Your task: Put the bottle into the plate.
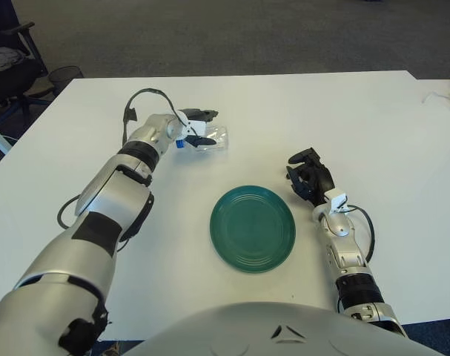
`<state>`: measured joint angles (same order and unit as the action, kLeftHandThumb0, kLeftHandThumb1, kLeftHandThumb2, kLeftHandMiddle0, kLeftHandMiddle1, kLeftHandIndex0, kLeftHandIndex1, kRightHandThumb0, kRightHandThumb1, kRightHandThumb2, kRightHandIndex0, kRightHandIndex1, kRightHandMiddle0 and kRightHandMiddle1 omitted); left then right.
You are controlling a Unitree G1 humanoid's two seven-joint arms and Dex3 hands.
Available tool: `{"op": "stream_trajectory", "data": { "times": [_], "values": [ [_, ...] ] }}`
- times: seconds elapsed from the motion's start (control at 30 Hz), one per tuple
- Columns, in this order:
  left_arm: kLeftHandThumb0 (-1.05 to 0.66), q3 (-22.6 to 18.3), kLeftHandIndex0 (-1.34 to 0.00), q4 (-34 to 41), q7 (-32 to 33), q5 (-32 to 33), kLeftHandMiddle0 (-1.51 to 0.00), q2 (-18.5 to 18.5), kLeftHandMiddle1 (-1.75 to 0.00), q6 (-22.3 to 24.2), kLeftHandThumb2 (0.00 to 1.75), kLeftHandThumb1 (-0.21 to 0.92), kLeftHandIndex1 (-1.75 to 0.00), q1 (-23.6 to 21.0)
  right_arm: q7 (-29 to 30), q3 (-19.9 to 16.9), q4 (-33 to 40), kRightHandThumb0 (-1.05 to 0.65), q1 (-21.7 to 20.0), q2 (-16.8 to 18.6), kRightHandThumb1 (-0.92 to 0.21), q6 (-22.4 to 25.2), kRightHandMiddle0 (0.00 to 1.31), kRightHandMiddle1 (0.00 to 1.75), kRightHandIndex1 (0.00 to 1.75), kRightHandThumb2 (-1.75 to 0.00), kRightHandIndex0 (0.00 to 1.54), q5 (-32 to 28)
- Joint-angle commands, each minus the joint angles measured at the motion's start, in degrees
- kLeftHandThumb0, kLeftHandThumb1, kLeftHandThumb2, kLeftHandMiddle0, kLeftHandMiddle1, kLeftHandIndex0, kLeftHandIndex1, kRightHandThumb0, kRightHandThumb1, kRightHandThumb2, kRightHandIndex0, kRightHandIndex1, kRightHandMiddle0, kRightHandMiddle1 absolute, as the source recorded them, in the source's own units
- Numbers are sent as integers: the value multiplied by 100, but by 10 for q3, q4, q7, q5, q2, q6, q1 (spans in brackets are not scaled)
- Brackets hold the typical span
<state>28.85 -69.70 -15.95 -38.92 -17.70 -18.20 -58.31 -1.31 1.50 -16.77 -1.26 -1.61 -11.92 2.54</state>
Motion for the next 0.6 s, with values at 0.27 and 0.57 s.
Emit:
{"op": "stream_trajectory", "data": {
  "times": [0.27, 0.57],
  "values": [
    [-88, 20, 0, -20, 25, -9, -1, 19, 0, -9, 57, 92, 0, -8, -3, -1, -57, -1, 42, 4, -92, 44, 21, 163, 161, -46, 22, -5],
    [-87, 40, -1, -35, 36, -16, -4, 40, -2, -1, 55, 92, -1, 2, -1, -2, -62, -1, 40, 3, -92, 44, 22, 163, 161, -46, 23, -2]
  ]
}}
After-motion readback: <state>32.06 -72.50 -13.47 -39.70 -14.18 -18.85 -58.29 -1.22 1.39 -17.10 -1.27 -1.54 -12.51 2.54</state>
